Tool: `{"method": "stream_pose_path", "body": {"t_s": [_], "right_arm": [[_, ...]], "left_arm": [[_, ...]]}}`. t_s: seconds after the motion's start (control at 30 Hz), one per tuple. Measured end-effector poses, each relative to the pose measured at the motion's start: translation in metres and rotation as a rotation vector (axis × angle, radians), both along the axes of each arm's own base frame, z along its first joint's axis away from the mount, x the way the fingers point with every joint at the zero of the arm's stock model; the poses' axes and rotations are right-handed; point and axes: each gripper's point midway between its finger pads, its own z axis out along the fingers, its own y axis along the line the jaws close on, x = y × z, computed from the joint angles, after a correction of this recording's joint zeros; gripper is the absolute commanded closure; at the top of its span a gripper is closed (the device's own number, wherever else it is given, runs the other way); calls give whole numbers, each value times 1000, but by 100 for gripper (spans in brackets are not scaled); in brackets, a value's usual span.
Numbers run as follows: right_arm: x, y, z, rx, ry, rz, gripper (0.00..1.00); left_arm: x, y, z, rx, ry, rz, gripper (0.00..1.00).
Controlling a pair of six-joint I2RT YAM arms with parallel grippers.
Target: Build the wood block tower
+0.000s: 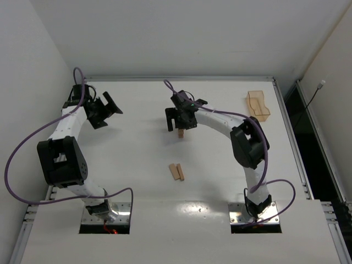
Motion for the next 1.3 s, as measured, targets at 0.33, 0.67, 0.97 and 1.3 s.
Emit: {"method": "stream_pose_path", "body": {"t_s": [0.33, 0.67, 0.97, 1.3], "right_arm": [[-1, -2, 10, -20, -41, 17, 32], [9, -19, -2, -60, -33, -18, 36], [-22, -17, 37, -36, -169, 149, 30], [-96, -17, 140, -6, -549, 432, 38]], "left_arm": [[0, 0, 0, 0, 0, 0, 0], [0, 0, 0, 0, 0, 0, 0], [-10, -2, 1, 1, -10, 0, 0], [-20, -6, 32, 24, -104, -22, 0]]}}
